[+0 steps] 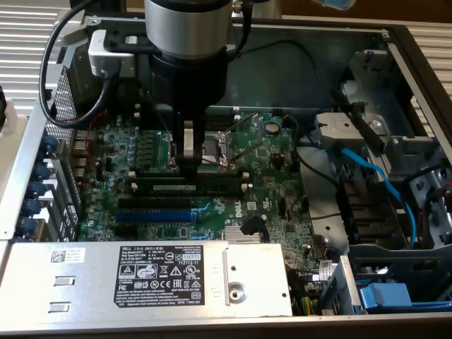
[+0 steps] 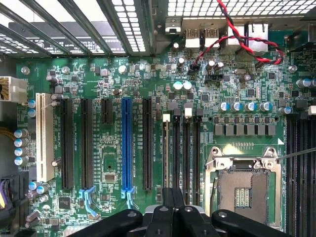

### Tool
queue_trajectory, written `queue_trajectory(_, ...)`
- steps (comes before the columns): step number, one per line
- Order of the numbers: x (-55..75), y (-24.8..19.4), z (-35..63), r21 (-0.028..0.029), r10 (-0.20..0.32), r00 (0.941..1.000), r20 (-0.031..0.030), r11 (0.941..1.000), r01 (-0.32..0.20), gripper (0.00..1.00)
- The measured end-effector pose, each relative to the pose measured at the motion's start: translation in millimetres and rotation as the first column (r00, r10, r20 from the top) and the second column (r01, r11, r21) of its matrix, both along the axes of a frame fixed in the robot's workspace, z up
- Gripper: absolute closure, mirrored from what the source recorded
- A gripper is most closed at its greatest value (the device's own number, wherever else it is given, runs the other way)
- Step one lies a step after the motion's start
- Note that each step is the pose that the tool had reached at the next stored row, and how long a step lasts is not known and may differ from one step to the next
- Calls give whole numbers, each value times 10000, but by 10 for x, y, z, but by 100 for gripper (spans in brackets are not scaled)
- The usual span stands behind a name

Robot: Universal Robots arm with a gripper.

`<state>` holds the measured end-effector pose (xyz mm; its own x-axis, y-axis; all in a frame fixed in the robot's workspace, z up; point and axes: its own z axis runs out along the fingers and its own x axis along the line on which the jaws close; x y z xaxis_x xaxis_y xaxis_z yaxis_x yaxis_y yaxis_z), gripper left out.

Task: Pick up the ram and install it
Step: 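Press down the ram until it locks into place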

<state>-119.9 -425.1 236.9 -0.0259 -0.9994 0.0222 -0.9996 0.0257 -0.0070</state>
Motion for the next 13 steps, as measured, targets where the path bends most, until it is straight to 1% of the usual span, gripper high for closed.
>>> queue_trajectory(13, 1, -2, 2, 1, 0, 10000, -1, 10000, 0, 89)
